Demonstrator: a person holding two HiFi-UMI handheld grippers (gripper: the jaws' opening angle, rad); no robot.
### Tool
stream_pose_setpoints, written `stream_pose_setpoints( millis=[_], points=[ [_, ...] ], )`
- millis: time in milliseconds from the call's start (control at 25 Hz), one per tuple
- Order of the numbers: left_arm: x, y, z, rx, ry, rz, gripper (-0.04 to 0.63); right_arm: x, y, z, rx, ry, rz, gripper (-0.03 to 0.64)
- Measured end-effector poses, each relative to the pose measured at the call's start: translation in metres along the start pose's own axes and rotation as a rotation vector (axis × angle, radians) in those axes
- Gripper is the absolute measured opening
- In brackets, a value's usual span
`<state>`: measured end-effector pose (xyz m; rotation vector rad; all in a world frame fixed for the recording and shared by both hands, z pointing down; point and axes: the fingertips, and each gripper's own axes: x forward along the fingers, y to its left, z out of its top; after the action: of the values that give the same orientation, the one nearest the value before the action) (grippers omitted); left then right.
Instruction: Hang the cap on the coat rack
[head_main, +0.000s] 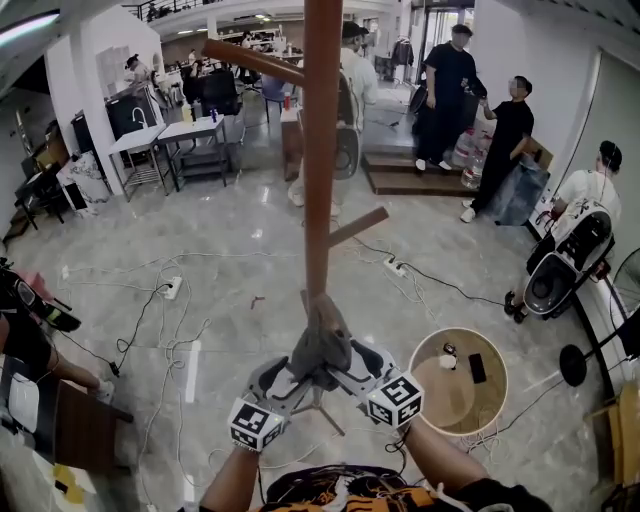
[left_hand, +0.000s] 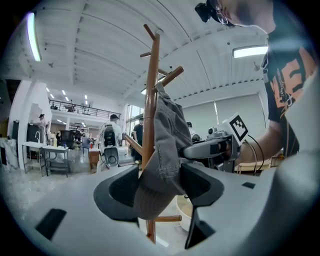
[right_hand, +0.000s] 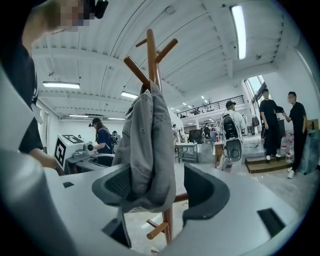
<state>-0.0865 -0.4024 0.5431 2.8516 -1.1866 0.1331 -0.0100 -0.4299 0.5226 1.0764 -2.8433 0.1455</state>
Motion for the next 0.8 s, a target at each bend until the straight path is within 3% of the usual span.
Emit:
stream_pose_setpoints(
  millis=[200, 360, 560, 800],
  points=[
    [-0.012, -0.01, -0.009, 0.0, -0.02, -0.005, 0.303, -0.024, 0.001, -0.026, 0.001, 0.042, -0.005, 0.366],
    [-0.023, -0.006, -0.012, -0.024, -0.035, 0.035, 0.308, -0.043, -0.001, -0.036, 0.001, 0.058, -0.023, 0.37],
    [-0.039, 0.003, -0.019, -0.043, -0.024, 0.092, 0.308, -0.056, 0.003, -0.02, -0.026, 0.02, -0.015, 0.37],
    [-0.06, -0.003, -0.008, 0.006, -0.019, 0.135, 0.304, -0.069, 0.024, 0.012, -0.073, -0.047, 0.04, 0.352]
  ],
)
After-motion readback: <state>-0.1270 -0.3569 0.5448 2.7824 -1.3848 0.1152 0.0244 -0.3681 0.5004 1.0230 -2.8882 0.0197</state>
